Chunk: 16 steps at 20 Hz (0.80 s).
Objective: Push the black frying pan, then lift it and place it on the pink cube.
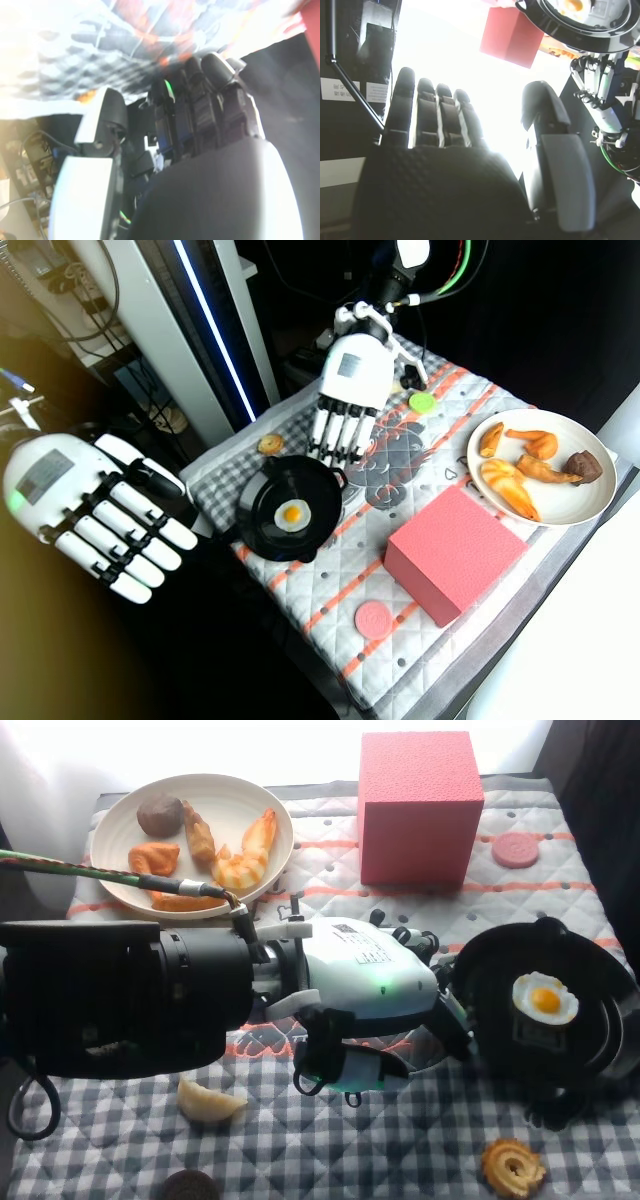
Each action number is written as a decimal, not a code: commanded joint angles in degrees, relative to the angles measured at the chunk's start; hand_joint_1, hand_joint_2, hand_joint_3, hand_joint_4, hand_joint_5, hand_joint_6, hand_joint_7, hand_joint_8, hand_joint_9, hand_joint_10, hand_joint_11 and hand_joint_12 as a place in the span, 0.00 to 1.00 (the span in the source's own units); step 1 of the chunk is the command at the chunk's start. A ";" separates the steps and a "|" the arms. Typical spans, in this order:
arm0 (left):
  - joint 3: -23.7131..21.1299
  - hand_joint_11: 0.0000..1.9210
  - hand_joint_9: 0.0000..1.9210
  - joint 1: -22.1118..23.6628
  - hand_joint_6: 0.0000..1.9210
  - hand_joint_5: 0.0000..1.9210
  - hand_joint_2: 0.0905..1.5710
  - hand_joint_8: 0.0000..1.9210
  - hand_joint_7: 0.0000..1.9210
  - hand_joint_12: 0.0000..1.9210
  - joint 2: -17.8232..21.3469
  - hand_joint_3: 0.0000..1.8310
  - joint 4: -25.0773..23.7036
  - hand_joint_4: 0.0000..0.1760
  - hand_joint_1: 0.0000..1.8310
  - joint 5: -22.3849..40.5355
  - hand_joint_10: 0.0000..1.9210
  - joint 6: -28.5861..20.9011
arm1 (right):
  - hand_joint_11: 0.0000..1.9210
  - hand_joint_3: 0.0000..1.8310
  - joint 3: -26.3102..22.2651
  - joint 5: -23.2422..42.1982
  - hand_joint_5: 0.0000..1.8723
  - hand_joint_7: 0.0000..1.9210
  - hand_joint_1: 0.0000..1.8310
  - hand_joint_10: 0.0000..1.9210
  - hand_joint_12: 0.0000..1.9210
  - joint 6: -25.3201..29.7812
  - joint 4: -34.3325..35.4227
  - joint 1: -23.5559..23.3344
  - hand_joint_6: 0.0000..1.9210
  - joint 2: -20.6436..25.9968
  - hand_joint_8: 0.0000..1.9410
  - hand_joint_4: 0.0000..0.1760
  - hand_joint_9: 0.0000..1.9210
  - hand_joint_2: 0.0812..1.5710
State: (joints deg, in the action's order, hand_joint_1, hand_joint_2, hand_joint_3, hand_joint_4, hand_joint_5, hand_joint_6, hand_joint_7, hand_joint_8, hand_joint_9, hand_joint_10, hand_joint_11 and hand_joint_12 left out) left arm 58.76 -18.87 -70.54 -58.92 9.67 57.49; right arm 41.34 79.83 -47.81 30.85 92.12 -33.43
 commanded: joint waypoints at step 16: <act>-2.43 0.07 0.15 2.72 0.27 0.26 0.85 0.39 0.23 0.86 8.47 0.00 4.34 0.00 0.59 4.91 0.58 -0.20 | 0.00 0.00 1.36 0.34 0.00 0.02 0.45 0.01 0.20 -1.53 -0.78 -0.42 0.00 0.03 0.00 0.00 0.02 0.67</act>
State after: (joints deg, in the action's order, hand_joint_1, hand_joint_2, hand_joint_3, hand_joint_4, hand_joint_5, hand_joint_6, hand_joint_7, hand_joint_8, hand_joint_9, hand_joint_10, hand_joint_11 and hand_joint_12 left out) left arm 56.47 -16.75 -62.00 -55.16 9.91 57.34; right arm 42.39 74.41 -49.41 29.04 92.27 -33.69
